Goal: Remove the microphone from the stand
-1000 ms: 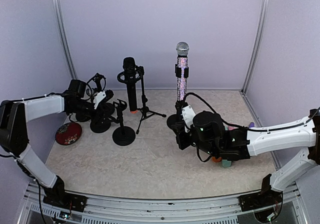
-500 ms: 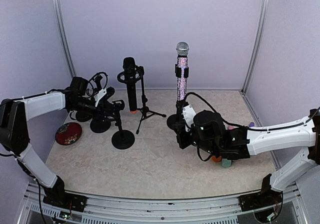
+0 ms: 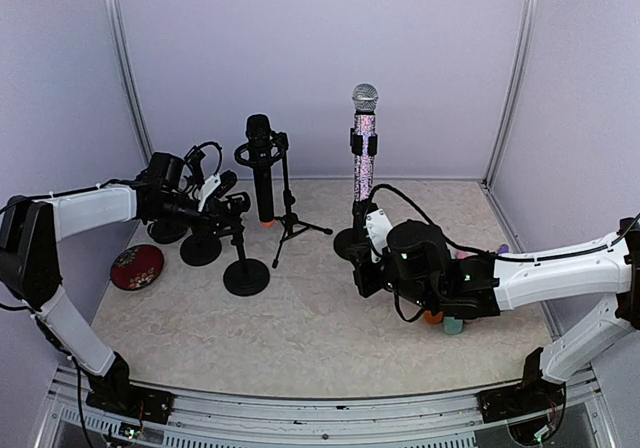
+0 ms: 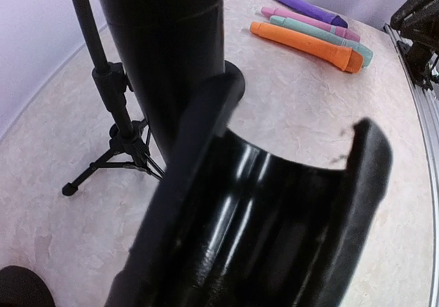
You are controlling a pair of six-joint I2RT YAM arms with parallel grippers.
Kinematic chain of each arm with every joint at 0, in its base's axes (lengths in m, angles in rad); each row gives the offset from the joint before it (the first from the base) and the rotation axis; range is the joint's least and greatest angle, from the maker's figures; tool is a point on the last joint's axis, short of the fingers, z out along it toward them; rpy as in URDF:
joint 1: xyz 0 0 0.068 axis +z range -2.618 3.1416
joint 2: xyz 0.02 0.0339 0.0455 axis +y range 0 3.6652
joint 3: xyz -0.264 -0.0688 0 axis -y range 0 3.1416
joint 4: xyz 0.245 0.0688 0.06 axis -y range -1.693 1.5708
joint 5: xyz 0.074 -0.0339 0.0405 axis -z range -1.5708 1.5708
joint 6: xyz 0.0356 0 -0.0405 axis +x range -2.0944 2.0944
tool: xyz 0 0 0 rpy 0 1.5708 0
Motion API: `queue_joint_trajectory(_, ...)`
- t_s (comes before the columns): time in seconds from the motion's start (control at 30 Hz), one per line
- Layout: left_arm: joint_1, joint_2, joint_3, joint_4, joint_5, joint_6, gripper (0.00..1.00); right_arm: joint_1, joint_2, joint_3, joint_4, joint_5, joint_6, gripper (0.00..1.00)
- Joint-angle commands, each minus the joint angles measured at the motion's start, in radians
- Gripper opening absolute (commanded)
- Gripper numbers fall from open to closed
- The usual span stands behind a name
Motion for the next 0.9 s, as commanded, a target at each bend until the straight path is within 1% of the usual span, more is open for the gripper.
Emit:
queue_joint_trajectory(0.0, 0.024, 0.017, -0.003, 0.123, -0.101, -0.013, 0.10, -0.011, -0.008, -0.007, -0.006, 0.003, -0.002, 0.09)
queue_joint_trajectory(0.13, 0.034, 0.057, 0.042, 0.151, -0.172, 0.026, 0.03, -0.014, -0.013, -0.004, -0.012, 0.003, -0.007, 0.09)
queue_joint_trajectory(0.23, 0.035, 0.094, 0.068, 0.194, -0.237, 0.034, 0.00, -0.015, -0.019, -0.003, -0.021, 0.006, -0.008, 0.07)
queue_joint_trajectory(0.4, 0.048, 0.161, 0.126, 0.263, -0.262, 0.006, 0.00, -0.017, -0.032, 0.000, -0.038, 0.016, -0.007, 0.06)
queue_joint_trajectory(0.5, 0.054, 0.203, 0.170, 0.274, -0.255, -0.009, 0.00, -0.017, -0.038, 0.004, -0.052, 0.027, -0.009, 0.06)
queue_joint_trajectory(0.67, 0.070, 0.245, 0.202, 0.292, -0.270, -0.026, 0.00, -0.022, -0.054, -0.001, -0.066, 0.043, -0.007, 0.06)
queue_joint_trajectory(0.7, 0.070, 0.246, 0.204, 0.287, -0.272, -0.027, 0.03, -0.026, -0.056, -0.003, -0.066, 0.042, -0.006, 0.06)
queue_joint_trajectory(0.73, 0.070, 0.245, 0.206, 0.285, -0.277, -0.028, 0.10, -0.031, -0.058, -0.004, -0.067, 0.043, -0.006, 0.06)
queue_joint_trajectory(0.77, 0.070, 0.242, 0.203, 0.284, -0.285, -0.033, 0.21, -0.037, -0.060, -0.004, -0.069, 0.043, -0.006, 0.06)
queue_joint_trajectory(0.8, 0.071, 0.236, 0.199, 0.281, -0.292, -0.039, 0.35, -0.047, -0.062, -0.004, -0.070, 0.042, -0.005, 0.07)
queue_joint_trajectory(0.83, 0.071, 0.230, 0.195, 0.277, -0.301, -0.045, 0.48, -0.061, -0.064, -0.002, -0.070, 0.038, -0.004, 0.10)
queue_joint_trajectory(0.87, 0.072, 0.221, 0.192, 0.271, -0.311, -0.054, 0.56, -0.075, -0.068, 0.001, -0.070, 0.030, -0.007, 0.13)
